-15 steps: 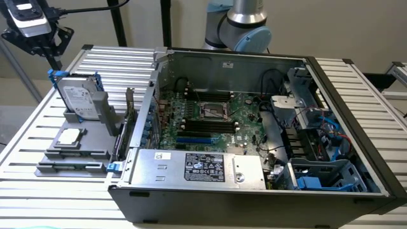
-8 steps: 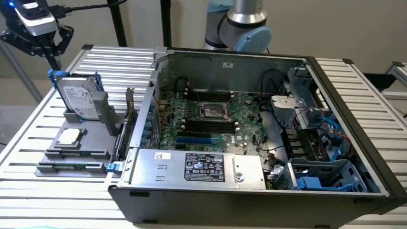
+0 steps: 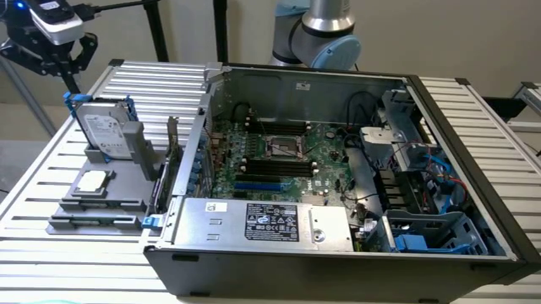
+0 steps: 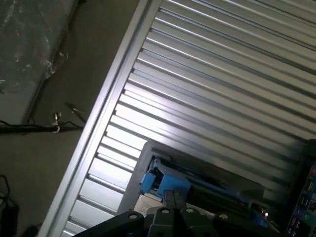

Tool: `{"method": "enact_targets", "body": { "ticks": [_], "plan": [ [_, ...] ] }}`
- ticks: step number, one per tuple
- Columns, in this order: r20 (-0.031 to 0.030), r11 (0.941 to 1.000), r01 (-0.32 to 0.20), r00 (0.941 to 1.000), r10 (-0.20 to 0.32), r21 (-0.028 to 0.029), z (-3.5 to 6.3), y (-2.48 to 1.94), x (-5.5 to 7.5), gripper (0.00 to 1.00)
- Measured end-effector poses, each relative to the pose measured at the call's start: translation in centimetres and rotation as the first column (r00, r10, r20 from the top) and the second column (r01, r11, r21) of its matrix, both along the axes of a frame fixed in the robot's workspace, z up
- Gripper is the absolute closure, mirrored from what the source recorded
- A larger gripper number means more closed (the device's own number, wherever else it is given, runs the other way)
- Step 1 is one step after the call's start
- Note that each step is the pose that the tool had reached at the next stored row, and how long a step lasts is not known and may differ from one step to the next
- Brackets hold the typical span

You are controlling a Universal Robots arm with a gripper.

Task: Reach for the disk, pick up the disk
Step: 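Pick up the disk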

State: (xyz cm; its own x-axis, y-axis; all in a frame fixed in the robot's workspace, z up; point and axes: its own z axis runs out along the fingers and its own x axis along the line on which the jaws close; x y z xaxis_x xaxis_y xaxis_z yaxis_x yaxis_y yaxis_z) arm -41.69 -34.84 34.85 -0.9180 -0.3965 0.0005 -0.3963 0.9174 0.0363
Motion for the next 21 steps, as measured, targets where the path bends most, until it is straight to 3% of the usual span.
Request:
{"method": "enact_targets", "body": {
  "ticks": [5, 10, 16, 21],
  "plan": [
    [0.0, 0.996, -0.089, 0.996, 0.089, 0.0, 0.0, 0.0, 0.0, 0.89],
    [0.0003, 0.9836, -0.181, 0.9836, 0.181, 0.0, 0.0, 0.0, 0.0, 0.89],
    [0.0011, 0.9582, -0.286, 0.9582, 0.286, -0.0002, 0.0, 0.0, 0.0, 0.89],
    [0.0018, 0.9283, -0.372, 0.9283, 0.372, -0.0004, 0.0, 0.0, 0.0, 0.89]
  ]
}}
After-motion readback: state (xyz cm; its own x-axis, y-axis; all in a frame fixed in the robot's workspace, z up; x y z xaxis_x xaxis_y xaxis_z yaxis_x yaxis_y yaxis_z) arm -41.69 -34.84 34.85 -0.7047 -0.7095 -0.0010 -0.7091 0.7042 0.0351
